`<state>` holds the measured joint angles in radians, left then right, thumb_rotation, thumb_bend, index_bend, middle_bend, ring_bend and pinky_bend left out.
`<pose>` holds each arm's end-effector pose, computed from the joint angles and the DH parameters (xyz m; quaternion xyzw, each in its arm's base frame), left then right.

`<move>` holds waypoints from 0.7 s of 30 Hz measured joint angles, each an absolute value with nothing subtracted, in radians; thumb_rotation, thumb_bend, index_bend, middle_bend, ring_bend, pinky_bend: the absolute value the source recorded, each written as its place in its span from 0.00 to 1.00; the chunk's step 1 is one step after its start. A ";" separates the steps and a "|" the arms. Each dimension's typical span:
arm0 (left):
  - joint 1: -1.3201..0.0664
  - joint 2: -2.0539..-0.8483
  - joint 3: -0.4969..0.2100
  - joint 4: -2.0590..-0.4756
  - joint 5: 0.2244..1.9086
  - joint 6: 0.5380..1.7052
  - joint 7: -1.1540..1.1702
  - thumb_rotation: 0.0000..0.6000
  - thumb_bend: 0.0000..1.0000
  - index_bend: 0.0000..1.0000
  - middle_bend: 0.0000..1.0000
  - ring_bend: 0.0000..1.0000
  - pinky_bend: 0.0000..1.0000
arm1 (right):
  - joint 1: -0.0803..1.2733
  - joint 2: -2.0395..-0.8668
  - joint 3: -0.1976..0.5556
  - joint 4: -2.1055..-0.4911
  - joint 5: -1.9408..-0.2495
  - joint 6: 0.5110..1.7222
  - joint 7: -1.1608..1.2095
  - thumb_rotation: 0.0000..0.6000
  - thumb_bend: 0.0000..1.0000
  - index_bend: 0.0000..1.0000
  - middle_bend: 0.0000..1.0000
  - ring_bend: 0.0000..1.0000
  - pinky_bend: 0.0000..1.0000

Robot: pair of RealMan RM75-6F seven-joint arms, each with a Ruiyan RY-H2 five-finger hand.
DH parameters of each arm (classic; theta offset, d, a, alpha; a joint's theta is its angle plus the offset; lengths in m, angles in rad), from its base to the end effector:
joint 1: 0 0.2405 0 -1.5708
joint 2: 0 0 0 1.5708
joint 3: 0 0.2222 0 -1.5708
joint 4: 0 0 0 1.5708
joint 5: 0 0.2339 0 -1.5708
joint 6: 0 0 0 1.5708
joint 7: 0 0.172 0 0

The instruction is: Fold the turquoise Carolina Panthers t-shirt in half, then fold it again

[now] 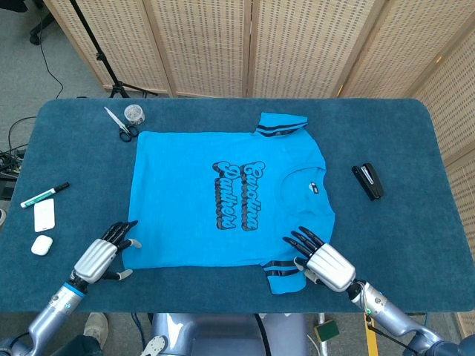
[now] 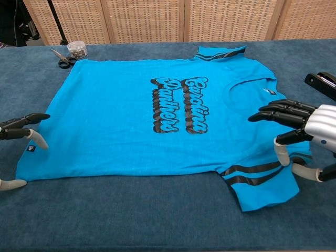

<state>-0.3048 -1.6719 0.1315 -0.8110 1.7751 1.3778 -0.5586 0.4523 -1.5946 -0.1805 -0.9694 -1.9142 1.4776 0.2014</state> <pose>-0.2983 0.2358 -0.0336 -0.7121 -0.4373 -0.4346 0.3359 -0.2279 -0.2395 -0.0307 0.8130 -0.2270 0.4471 0.2960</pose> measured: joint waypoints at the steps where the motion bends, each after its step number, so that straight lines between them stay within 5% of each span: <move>1: -0.305 -1.673 0.132 -0.809 1.774 1.379 -0.558 1.00 0.23 0.38 0.00 0.00 0.00 | 0.452 -1.594 -0.180 -0.970 -1.914 1.478 0.202 1.00 0.54 0.62 0.11 0.00 0.00; 9: -0.309 -1.682 0.136 -0.803 1.761 1.376 -0.560 1.00 0.37 0.42 0.00 0.00 0.00 | 0.453 -1.595 -0.181 -0.969 -1.913 1.476 0.201 1.00 0.54 0.62 0.11 0.00 0.00; 21: -0.315 -1.683 0.143 -0.822 1.746 1.376 -0.576 1.00 0.42 0.58 0.00 0.00 0.00 | 0.453 -1.593 -0.180 -0.971 -1.908 1.475 0.206 1.00 0.54 0.62 0.11 0.00 0.00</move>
<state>-0.3155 -1.6830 0.1435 -0.8215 1.7463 1.3763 -0.5756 0.4530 -1.5928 -0.1800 -0.9705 -1.9076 1.4753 0.2058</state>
